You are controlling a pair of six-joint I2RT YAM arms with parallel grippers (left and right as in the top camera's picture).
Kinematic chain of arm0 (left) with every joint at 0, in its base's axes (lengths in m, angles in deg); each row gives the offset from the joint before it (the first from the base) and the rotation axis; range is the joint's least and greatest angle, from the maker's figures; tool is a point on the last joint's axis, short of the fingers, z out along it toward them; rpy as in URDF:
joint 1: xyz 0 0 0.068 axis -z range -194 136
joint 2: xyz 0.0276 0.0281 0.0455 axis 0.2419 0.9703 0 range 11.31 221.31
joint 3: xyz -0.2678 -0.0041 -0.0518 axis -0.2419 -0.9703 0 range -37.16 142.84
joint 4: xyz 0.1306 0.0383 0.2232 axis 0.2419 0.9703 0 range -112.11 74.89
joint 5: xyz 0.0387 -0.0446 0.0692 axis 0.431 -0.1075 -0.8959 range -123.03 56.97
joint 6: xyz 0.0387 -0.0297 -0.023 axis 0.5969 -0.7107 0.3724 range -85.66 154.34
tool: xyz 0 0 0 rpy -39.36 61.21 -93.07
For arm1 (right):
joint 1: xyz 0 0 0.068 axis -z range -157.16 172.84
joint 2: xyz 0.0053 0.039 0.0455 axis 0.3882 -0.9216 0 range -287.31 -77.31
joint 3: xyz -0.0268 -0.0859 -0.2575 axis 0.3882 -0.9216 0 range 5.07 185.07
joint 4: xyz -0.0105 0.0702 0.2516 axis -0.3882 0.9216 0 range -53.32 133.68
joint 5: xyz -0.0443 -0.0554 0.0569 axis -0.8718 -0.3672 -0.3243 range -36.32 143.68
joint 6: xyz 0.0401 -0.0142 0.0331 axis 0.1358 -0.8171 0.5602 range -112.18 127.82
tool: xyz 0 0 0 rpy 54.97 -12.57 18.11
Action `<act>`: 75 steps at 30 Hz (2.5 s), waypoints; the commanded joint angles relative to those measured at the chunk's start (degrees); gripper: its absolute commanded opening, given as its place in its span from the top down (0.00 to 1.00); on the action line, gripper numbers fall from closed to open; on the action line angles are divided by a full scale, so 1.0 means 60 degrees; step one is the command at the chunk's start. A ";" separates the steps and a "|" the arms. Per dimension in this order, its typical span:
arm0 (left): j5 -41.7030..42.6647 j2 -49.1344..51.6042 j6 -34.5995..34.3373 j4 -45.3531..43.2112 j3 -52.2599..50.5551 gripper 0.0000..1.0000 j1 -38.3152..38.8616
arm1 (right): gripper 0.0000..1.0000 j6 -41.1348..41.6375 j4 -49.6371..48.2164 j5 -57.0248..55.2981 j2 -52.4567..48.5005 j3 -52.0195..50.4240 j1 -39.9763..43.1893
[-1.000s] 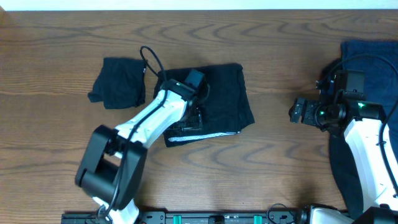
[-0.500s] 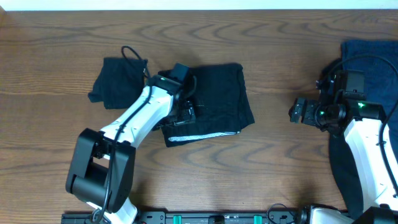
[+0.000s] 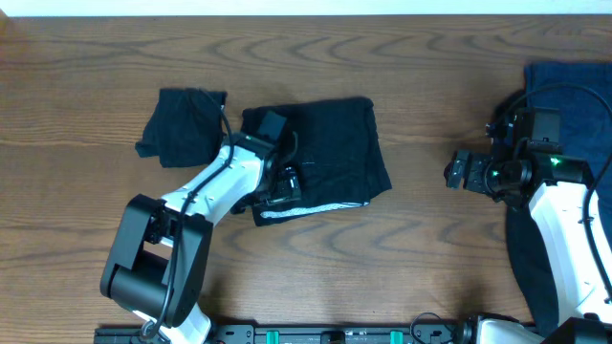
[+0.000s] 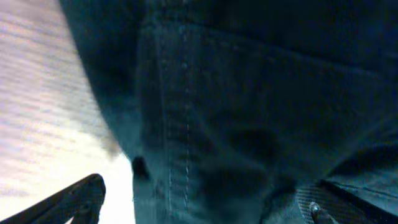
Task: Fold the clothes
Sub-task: 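Grasp the folded shorts' left edge with the left gripper, then drag the folded shorts to the upper-left table area with the left gripper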
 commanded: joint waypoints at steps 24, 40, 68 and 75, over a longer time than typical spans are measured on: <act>0.1093 -0.0018 -0.0331 -0.1246 -0.1504 0.63 -0.0015 | 0.01 -0.0138 0.0011 -0.0051 0.0004 0.0025 0.0055; 0.0193 -0.0353 0.2044 -0.1242 -0.0627 0.94 -0.0022 | 0.01 -0.0138 0.0015 -0.0051 0.0004 0.0025 0.0055; -0.4605 -0.3002 0.4870 -0.2310 0.1013 0.94 -0.1985 | 0.01 -0.0138 0.0011 -0.0051 0.0004 0.0025 0.0055; -0.4601 -0.2998 0.4969 -0.2539 0.1013 0.94 -0.2823 | 0.01 -0.0138 0.0011 -0.0051 0.0004 0.0025 0.0055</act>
